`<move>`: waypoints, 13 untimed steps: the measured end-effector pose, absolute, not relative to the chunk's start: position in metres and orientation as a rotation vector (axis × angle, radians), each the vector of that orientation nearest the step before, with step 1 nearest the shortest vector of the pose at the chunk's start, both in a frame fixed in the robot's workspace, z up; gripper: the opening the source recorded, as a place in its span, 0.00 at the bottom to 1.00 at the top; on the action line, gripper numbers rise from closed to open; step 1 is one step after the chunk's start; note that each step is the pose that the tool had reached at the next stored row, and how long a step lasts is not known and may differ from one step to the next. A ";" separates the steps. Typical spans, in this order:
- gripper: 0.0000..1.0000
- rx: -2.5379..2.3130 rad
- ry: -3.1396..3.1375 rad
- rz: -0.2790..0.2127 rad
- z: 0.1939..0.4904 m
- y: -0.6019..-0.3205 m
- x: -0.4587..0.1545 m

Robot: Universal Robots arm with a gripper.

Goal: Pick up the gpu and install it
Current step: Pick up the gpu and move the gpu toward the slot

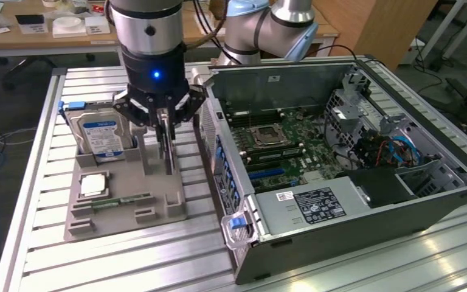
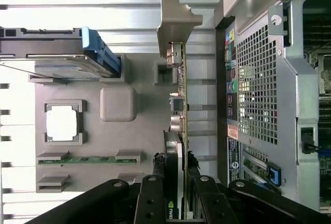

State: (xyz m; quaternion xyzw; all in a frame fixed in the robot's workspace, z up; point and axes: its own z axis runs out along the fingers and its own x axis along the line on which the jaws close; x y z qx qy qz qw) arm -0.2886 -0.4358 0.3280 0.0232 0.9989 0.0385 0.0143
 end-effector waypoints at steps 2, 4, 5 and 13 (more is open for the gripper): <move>0.27 0.072 3.110 0.120 0.334 -0.436 -0.289; 0.27 0.072 3.110 0.120 0.338 -0.436 -0.289; 0.27 0.072 3.110 0.120 0.341 -0.436 -0.289; 0.27 0.072 3.110 0.120 0.362 -0.436 -0.289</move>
